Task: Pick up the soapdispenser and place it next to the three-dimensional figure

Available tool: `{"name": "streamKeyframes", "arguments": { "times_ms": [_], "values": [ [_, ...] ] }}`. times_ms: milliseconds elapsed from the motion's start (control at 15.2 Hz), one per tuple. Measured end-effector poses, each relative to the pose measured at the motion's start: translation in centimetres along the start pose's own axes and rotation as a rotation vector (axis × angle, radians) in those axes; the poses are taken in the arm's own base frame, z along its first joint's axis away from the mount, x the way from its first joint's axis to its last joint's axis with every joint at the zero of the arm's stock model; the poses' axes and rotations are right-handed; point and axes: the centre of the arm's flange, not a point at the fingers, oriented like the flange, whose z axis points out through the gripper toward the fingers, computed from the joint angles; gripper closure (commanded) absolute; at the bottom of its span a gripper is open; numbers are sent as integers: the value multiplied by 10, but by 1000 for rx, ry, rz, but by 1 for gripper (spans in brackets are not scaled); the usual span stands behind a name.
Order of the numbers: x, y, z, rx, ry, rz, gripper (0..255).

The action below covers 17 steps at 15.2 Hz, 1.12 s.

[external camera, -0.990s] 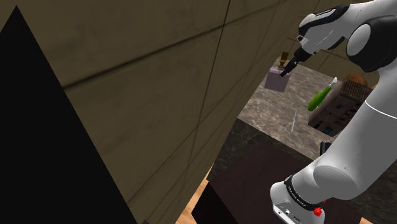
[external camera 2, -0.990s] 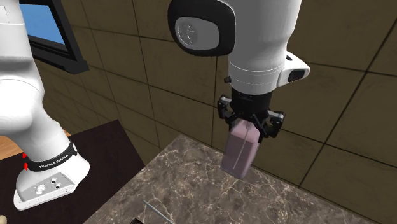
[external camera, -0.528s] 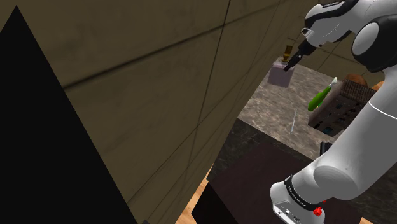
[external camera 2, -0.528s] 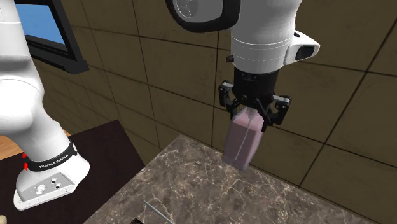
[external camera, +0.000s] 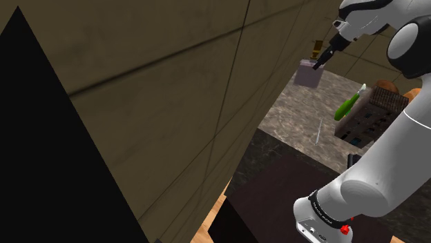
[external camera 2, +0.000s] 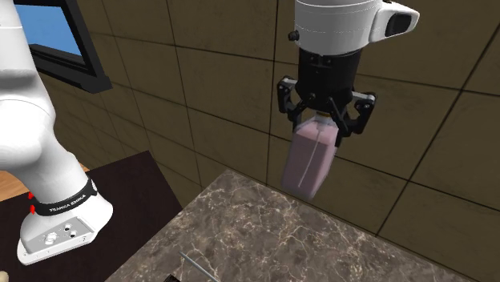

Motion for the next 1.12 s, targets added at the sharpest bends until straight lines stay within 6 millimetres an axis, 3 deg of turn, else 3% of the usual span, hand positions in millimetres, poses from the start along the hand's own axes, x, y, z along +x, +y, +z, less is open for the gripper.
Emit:
{"name": "streamKeyframes", "arguments": {
  "times_ms": [1122],
  "values": [
    [24,-1,-86,0,0,0,255]
  ]
}}
